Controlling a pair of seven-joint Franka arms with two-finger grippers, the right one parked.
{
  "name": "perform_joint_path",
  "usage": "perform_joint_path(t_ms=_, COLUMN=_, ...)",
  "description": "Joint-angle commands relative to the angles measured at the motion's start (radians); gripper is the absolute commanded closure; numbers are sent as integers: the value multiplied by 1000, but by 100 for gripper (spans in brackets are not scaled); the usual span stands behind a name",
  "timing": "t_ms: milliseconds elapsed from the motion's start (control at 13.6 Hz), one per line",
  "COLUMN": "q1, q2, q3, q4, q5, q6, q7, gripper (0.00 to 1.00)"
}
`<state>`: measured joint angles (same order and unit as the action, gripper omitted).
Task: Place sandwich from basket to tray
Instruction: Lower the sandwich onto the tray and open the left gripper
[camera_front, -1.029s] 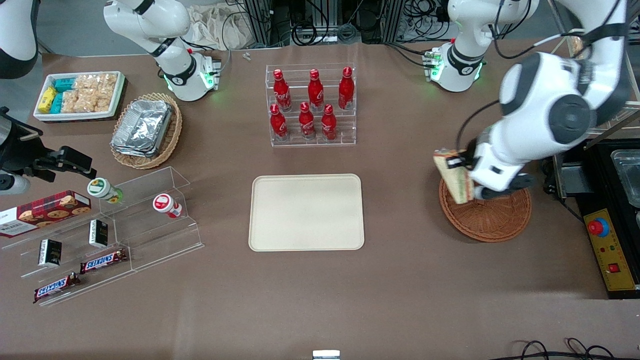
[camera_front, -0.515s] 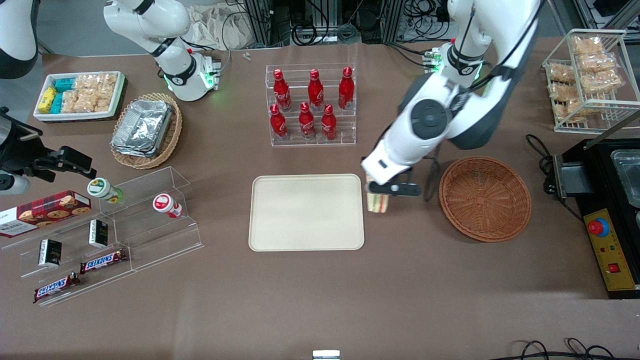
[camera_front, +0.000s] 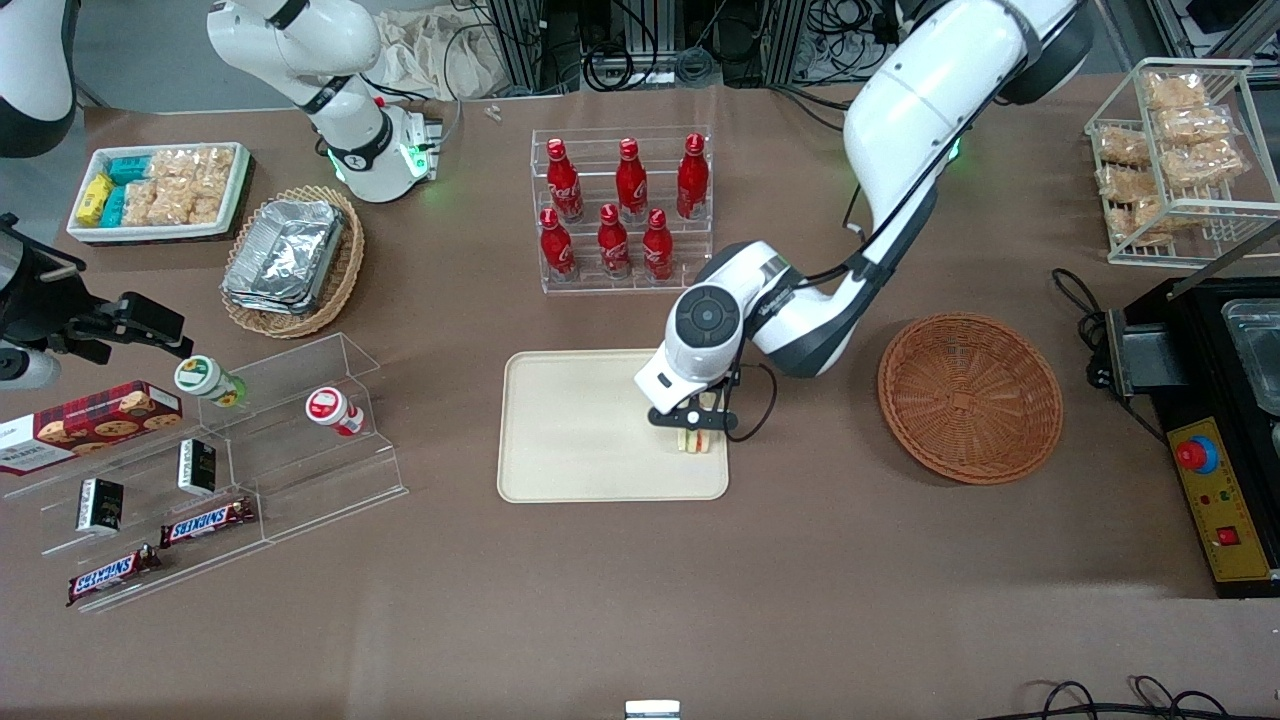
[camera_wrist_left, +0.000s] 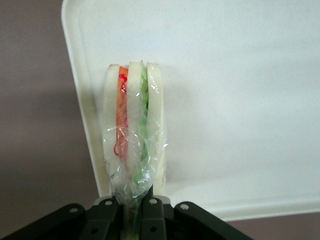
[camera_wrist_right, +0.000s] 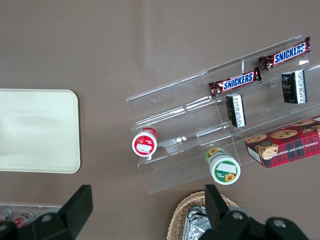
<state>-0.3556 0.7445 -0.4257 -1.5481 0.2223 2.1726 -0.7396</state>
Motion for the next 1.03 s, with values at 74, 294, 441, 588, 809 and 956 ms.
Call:
perform_joint_path(t_ms=74, q1=-6, q2=18, q3=5, q4=29, q5=26, q6=7, q7=-26, gripper=1)
perform_joint_path(t_ms=294, q1=9, q2=-6, q3=5, q4=39, q5=23, q6=1, q7=-24, gripper=0)
perform_joint_path(t_ms=441, q1=21, q2=-62, q3=5, q4=42, q5=5, q6=-46, q7=-41, gripper=0)
perform_joint_path(t_ms=588, q1=49, q2=-132, q3=2, q4=81, q5=8, q6=-207, q7=-28, gripper=0)
perform_joint_path(t_ms=809, q1=111, q2=-278, q3=1, q4=94, q5=-50, q6=-339, q7=-11, gripper=0)
perform_joint_path(t_ms=956, q1=176, q2=-361, q3=1, q4=91, q5=-81, q6=-440, q7=73, gripper=0)
